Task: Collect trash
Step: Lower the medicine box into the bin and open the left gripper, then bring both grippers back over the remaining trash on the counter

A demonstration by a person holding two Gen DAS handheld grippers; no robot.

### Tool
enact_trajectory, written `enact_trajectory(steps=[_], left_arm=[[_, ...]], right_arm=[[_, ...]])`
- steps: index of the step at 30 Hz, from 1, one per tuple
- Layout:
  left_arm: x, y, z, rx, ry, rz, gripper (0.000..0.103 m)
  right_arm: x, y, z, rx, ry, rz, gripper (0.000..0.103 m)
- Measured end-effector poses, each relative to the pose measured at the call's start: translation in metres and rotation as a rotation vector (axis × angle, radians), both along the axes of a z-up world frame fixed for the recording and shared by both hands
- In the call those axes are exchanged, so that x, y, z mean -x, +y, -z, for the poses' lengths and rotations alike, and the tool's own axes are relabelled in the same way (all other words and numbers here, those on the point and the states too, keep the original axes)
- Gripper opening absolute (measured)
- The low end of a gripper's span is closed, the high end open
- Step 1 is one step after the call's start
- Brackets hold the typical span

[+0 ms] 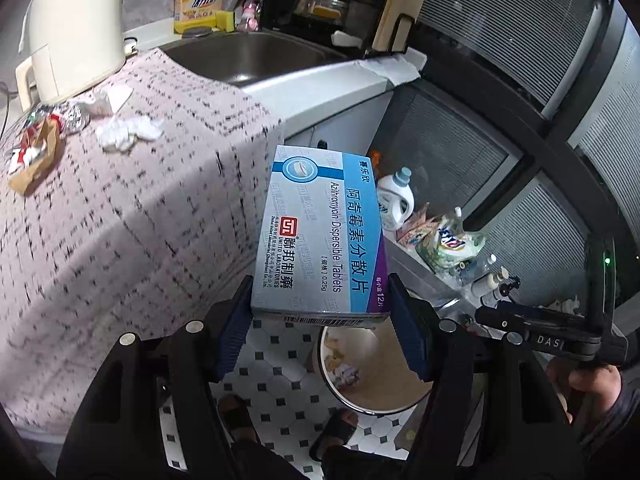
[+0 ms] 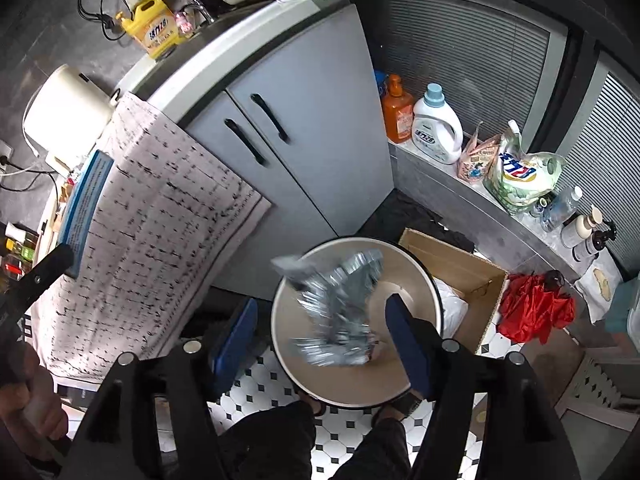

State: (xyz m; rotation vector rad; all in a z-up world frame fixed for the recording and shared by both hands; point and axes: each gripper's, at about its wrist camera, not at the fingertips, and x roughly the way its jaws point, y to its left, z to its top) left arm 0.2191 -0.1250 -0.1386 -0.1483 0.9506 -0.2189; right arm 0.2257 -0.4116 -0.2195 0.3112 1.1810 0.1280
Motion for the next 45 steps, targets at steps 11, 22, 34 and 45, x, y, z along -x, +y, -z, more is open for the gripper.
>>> enact_trajectory(steps=[11,22,34,45], left_arm=[[0.019,-0.05,0.039,0.024,0.082,0.033,0.065],[0.022,-0.125,0.067,0.06,0.143,0.167,0.074],[0.016,-0.101,0.057,0.004,0.12,0.067,0.093],[0.015,-0.029,0.024,-0.008,0.046,-0.088,0.093]], right_arm=[[0.02,-0.051,-0.006,0.031,-0.016,0.021,0.071],[0.051,-0.111,-0.024,0.063,-0.054,0.099,0.071],[0.051,-0.124,-0.027,0.04,-0.075,0.107,0.073],[0.023,-0.067,-0.042,0.013,-0.115,0.015,0.078]])
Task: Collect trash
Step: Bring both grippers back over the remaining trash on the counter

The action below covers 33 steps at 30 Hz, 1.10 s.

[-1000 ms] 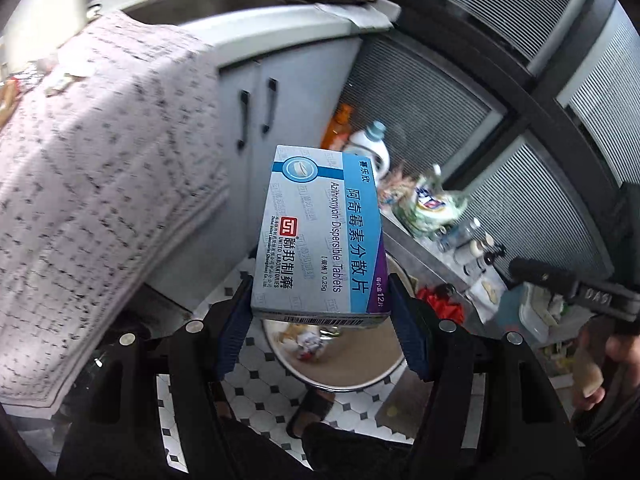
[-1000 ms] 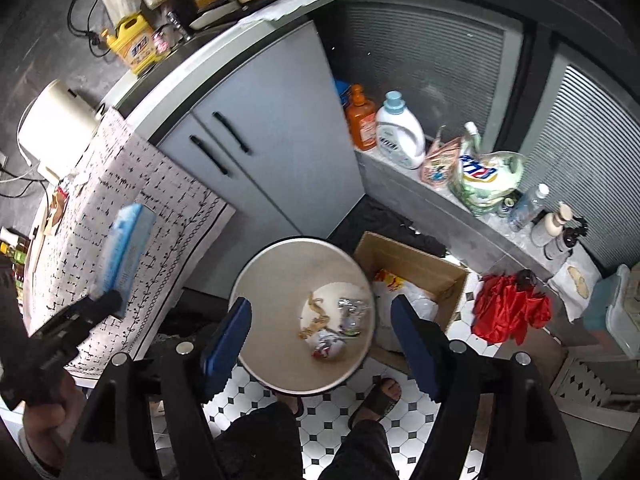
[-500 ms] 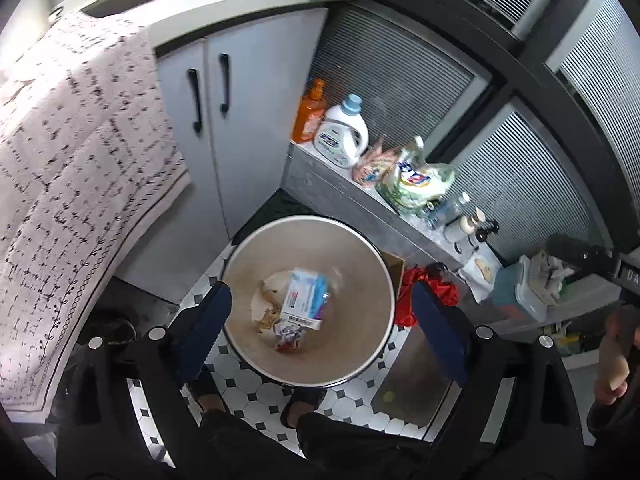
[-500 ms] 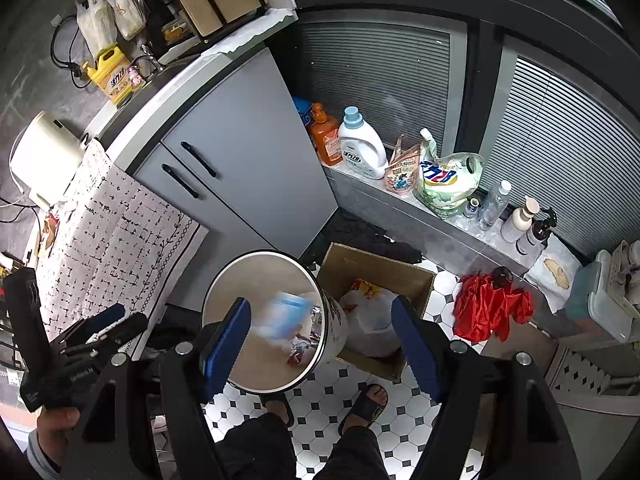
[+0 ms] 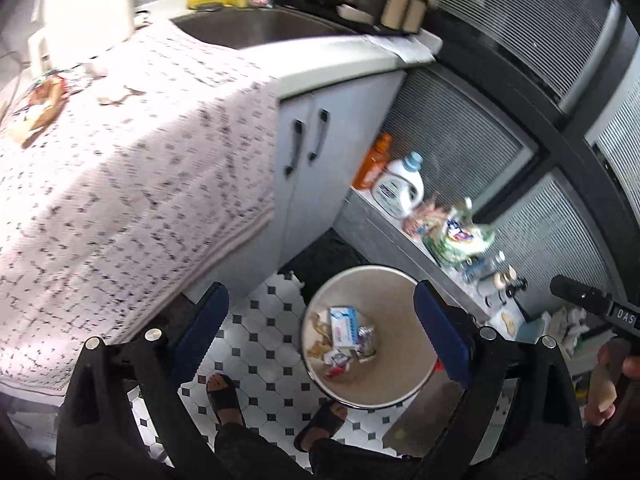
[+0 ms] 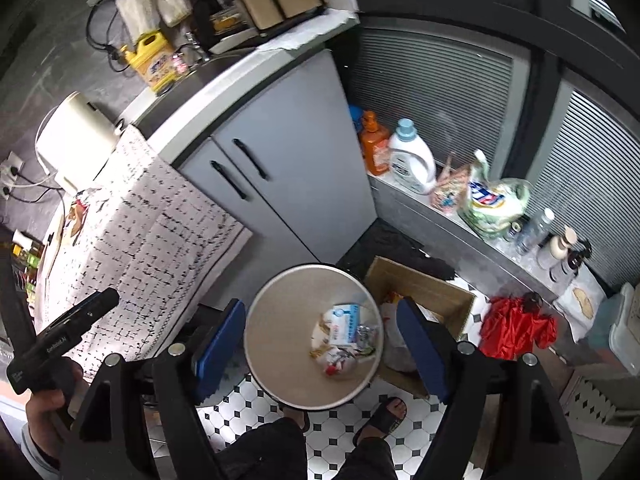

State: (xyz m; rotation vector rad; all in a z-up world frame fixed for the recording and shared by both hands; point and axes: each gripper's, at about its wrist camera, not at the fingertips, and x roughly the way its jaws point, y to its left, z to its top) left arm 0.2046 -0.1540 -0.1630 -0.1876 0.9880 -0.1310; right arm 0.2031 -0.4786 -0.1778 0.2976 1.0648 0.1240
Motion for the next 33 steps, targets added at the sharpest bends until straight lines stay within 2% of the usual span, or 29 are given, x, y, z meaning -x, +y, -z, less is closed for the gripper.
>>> enact_trajectory(steps=[8,13,24,33], left_arm=[[-0.001,0.054,-0.016,0.002,-0.029,-0.089,0.093],[-0.003,0.093,-0.027,-0.007,-0.061,-0.151,0.097],[-0.017,0.186,-0.042,-0.017,-0.13,-0.297,0.096],[-0.049,0.245,-0.044,-0.014,-0.142,-0.323,0.069]], right_arm=[[-0.025,0.054,-0.017,0.002,-0.035,-0.076,0.084],[-0.041,0.092,-0.033,0.0,-0.086,-0.112,0.096],[-0.074,0.167,-0.057,-0.021,-0.142,-0.151,0.095],[-0.091,0.213,-0.068,0.0,-0.16,-0.149,0.095]])
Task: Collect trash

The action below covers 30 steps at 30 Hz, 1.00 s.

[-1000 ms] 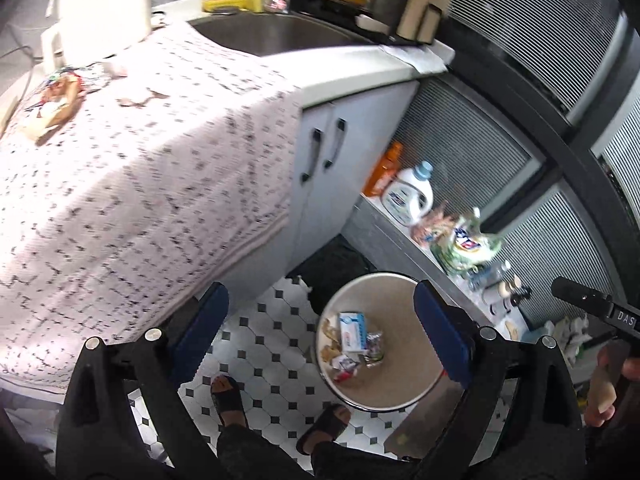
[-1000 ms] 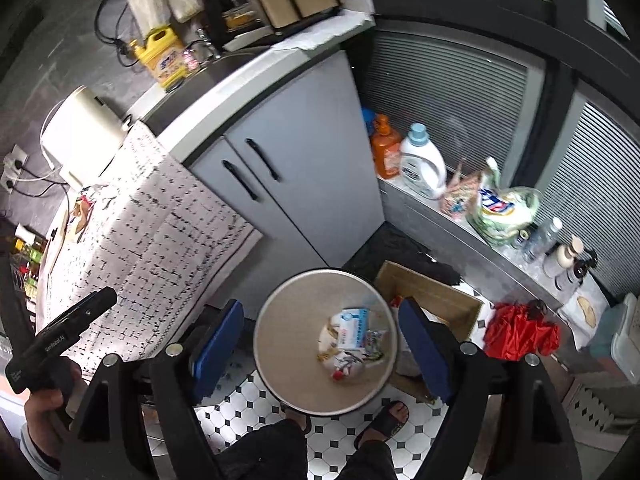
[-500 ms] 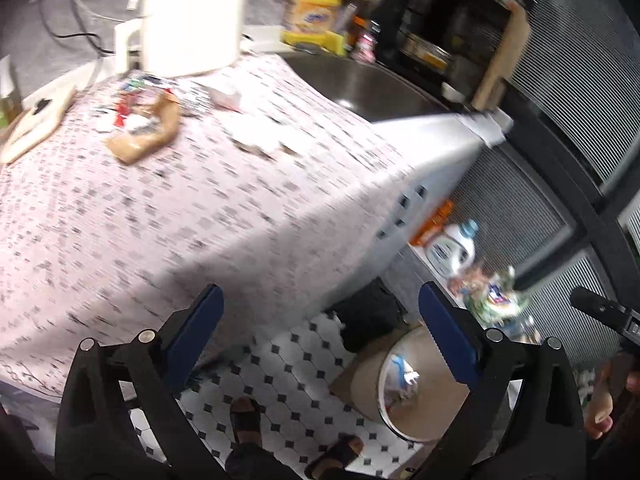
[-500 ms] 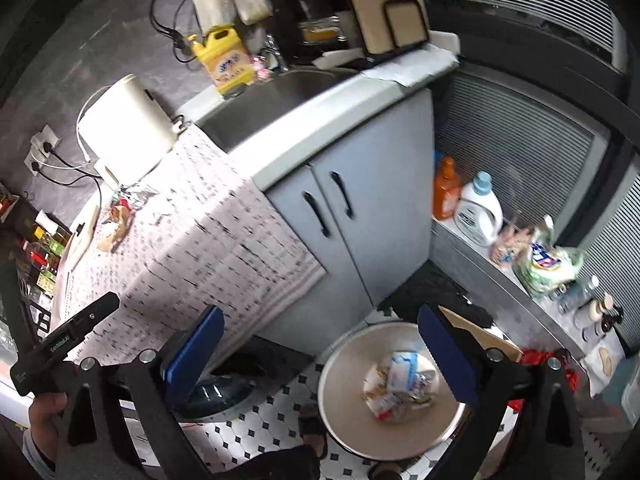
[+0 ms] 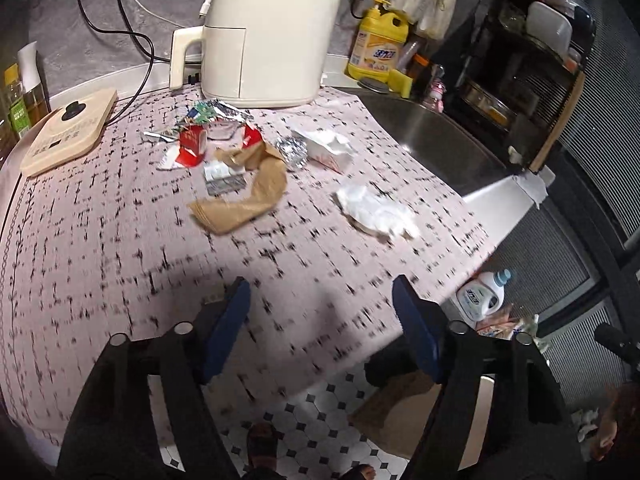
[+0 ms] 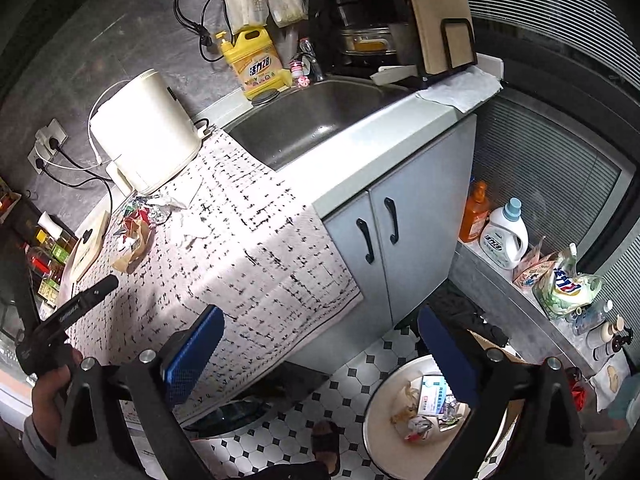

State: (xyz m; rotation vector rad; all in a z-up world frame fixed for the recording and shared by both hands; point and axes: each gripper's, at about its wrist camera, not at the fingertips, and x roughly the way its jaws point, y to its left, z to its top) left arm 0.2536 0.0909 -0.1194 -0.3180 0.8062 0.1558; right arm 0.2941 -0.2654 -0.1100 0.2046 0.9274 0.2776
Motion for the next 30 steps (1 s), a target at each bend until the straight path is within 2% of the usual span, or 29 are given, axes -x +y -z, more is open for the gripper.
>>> enact_trajectory(steps=[4,10,19,21,22,23,25,30], left_arm=[[-0.019,0.02,0.0,0.0,-0.005,0.012,0.062],[-0.05,0.039,0.009,0.006,0.011,0.058,0.062],[-0.083,0.047,0.025,0.006,0.04,0.116,0.062],[-0.094,0.047,0.035,-0.023,0.093,0.126,0.051],[-0.098,0.047,0.04,-0.03,0.125,0.129,0.031],[-0.1,0.05,0.043,-0.013,0.137,0.132,0.018],[-0.1,0.054,0.043,0.005,0.141,0.138,0.003],[-0.085,0.066,0.025,0.031,0.073,0.149,0.002]], right_arm=[[-0.005,0.015,0.0,0.008,0.004,0.011,0.095],[-0.01,0.034,0.004,0.022,0.014,0.038,0.095],[-0.01,0.047,0.007,0.032,0.018,0.108,0.095],[-0.01,0.049,0.008,0.031,0.018,0.119,0.095],[-0.011,0.05,0.008,0.031,0.019,0.122,0.095],[-0.011,0.053,0.008,0.03,0.018,0.123,0.095],[-0.013,0.058,0.008,0.028,0.015,0.117,0.095],[-0.024,0.084,0.012,0.025,0.017,0.065,0.095]])
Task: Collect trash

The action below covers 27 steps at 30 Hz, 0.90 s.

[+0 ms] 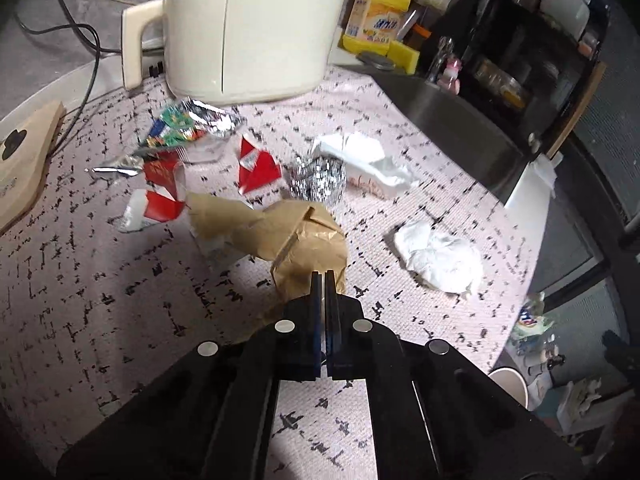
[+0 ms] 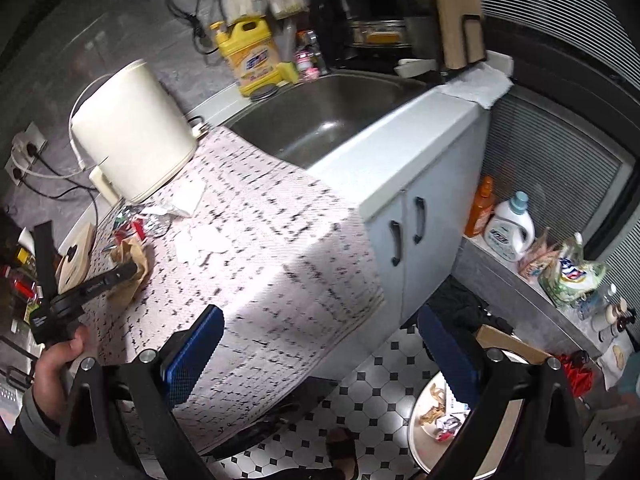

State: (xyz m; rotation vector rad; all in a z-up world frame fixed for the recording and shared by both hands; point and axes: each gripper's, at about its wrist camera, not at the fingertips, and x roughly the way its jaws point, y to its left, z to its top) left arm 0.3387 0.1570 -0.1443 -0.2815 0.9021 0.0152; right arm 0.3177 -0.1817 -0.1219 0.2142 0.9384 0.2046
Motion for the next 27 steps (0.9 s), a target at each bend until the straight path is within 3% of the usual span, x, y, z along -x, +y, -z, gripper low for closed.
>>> enact_trajectory(steps=[7,12,13,14,16,27], left_arm=[[0.032,0.029,-0.036,0.033,-0.1,-0.046,0.002],[0.045,0.046,-0.03,0.074,-0.064,-0.074,0.009],[0.048,0.049,-0.028,0.079,-0.061,-0.084,0.022],[0.051,0.051,-0.026,0.083,-0.061,-0.092,0.045],[0.056,0.055,-0.023,0.103,-0.073,-0.115,0.06],[0.03,0.045,0.01,0.225,-0.025,-0.083,0.06]], right_arm=[[-0.02,0.049,0.002,0.005,-0.007,-0.129,0.095],[-0.037,0.083,0.004,0.015,-0.008,-0.209,0.095],[-0.04,0.09,0.005,0.017,-0.006,-0.225,0.095],[-0.042,0.095,0.007,0.019,-0.004,-0.235,0.095],[-0.045,0.105,0.008,0.023,0.001,-0.257,0.095],[-0.04,0.102,0.002,0.039,0.003,-0.224,0.095]])
